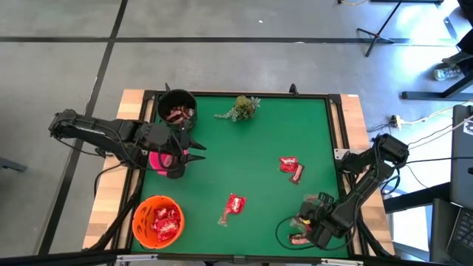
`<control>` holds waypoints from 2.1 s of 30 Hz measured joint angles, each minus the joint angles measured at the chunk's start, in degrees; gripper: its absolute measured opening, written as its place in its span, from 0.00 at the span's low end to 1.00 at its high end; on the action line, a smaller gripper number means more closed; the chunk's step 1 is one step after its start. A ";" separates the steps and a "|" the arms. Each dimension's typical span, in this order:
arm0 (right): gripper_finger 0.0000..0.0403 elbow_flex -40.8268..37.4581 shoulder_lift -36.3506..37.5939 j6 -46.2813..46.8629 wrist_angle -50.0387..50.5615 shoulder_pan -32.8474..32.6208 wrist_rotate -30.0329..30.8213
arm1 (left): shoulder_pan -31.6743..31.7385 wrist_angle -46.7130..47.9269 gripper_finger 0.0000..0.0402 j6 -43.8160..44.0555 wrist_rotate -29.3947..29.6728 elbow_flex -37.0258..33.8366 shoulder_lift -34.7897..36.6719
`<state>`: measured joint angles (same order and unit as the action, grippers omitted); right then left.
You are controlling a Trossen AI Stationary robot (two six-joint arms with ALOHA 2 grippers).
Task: Sort candy
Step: Put the orange gummy into the pink bucket
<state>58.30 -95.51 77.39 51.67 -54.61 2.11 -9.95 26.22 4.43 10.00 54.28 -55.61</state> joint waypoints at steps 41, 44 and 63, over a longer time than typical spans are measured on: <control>0.06 15.29 2.78 -63.85 -37.92 29.85 25.91 | -5.30 -30.83 0.66 -1.59 -1.93 0.02 -22.12; 0.06 15.29 2.78 -64.50 -39.50 29.96 25.86 | -5.30 -30.77 0.66 -1.48 0.24 0.02 -22.18; 0.06 15.21 0.64 -68.98 -46.78 32.18 25.90 | -5.69 -33.11 0.39 -0.47 6.50 0.06 -22.18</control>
<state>73.51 -94.87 8.41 4.90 -22.44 28.01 -15.64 -6.89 3.95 16.50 54.34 -77.80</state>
